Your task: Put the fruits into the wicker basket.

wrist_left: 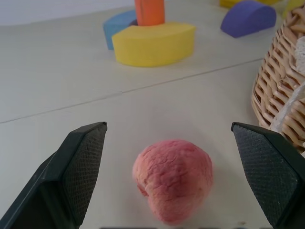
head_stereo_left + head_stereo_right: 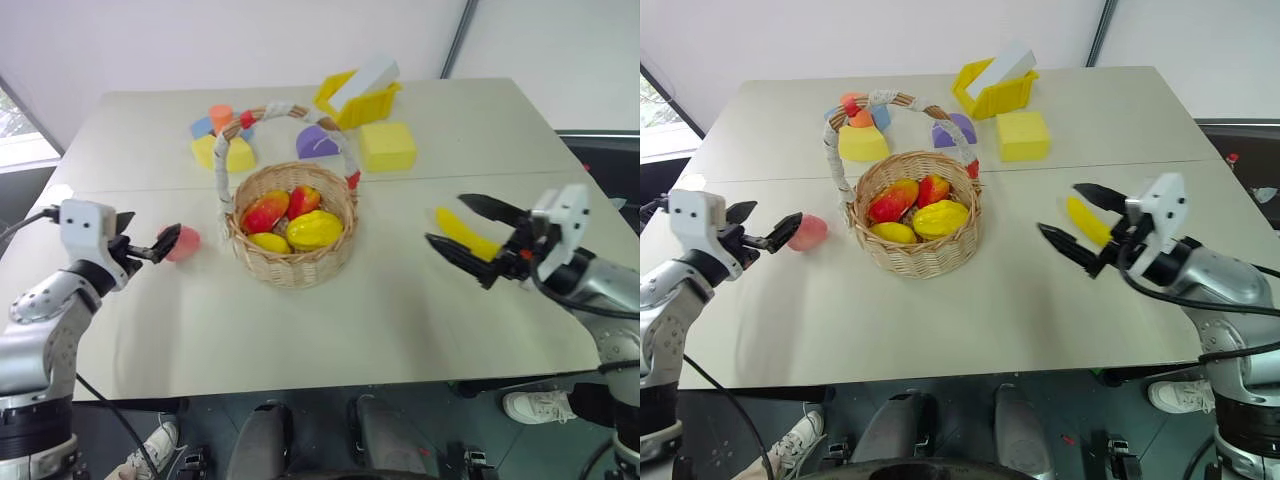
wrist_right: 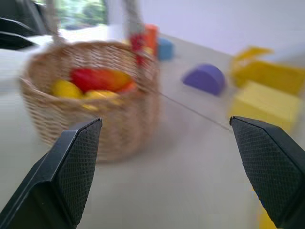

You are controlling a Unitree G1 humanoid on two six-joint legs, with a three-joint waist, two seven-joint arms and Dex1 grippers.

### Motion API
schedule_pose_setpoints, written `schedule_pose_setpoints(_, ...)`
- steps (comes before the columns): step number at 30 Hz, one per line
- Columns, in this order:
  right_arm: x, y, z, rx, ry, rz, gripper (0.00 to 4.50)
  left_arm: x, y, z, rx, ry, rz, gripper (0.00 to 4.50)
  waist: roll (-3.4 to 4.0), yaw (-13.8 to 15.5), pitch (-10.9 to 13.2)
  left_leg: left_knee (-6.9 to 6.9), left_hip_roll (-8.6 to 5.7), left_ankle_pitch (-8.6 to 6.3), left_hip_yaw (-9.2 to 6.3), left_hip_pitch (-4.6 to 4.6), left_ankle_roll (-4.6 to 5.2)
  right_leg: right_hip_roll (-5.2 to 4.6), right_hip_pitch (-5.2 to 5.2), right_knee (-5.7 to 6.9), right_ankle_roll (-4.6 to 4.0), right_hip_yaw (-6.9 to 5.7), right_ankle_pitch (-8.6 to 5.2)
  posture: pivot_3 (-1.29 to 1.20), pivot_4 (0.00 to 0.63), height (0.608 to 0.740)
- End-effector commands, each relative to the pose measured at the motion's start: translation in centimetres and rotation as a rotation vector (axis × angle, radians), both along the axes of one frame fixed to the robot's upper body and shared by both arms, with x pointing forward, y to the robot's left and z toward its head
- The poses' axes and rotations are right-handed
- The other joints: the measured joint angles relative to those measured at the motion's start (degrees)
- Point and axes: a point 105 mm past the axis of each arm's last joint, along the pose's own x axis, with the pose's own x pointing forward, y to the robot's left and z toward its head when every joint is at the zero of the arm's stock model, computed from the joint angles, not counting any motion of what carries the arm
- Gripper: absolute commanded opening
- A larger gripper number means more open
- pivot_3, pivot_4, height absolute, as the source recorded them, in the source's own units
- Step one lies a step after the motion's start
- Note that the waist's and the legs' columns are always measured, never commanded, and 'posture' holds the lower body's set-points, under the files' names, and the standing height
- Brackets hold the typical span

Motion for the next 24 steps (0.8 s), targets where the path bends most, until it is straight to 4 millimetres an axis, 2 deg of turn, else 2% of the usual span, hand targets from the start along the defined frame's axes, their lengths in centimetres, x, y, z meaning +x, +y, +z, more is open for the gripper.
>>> schedule_pose_setpoints(1, -1.3, 3.9, 0.6, -0.049, -0.029, 0.146, 4.48, 0.8, -0.4, 0.5, 0.059, 0.046, 0.022, 4.50, -0.03, 0.1, 0.0, 0.01, 0.00, 0.00, -0.03, 0.00, 0.00, 0.01, 0.00, 0.02, 0.00, -0.02, 0.00, 0.00, 0.150, 0.740)
schedule_pose_setpoints(8, -1.6, 6.5, -0.3, -0.105, -0.033, 0.230, 4.48, 1.7, -1.2, -0.2, 0.076, 0.155, 0.072, 4.50, -0.21, 0.4, 0.1, 0.01, -0.10, 0.00, -0.07, -0.20, 0.00, -0.10, -0.14, -0.03, 0.01, -0.06, 0.00, 0.00, 0.150, 0.740)
schedule_pose_setpoints(12, -1.8, 6.9, -0.2, -0.093, -0.044, 0.245, 4.48, 2.2, -1.8, -0.5, 0.062, 0.181, 0.065, 4.50, -0.22, 0.3, 0.1, 0.01, -0.09, 0.00, -0.09, -0.20, 0.00, -0.09, -0.15, -0.02, 0.01, -0.07, 0.00, 0.00, 0.150, 0.740)
schedule_pose_setpoints(19, -2.1, 7.1, -0.5, -0.078, -0.046, 0.238, 4.48, 2.9, -1.6, -2.6, 0.075, 0.263, 0.079, 4.50, -0.21, 0.3, 0.1, 0.01, -0.09, 0.01, -0.09, -0.19, -0.02, -0.09, -0.16, 0.03, 0.01, -0.07, 0.00, 0.00, 0.150, 0.740)
schedule_pose_setpoints(22, -2.1, 7.0, -0.6, -0.080, -0.045, 0.226, 4.50, 3.0, -1.2, -2.7, 0.068, 0.266, 0.093, 3.70, -0.26, 0.3, 0.1, 0.01, -0.09, 0.01, -0.08, -0.19, -0.02, -0.10, -0.16, 0.03, 0.01, -0.07, 0.00, 0.00, 0.150, 0.740)
schedule_pose_setpoints(24, -2.1, 7.0, -0.6, -0.080, -0.047, 0.223, 4.50, 3.0, -1.0, -2.7, 0.069, 0.265, 0.096, 2.92, -0.26, 0.3, 0.1, 0.02, -0.09, 0.01, -0.08, -0.19, -0.02, -0.12, -0.16, 0.03, 0.01, -0.06, 0.00, 0.00, 0.150, 0.740)
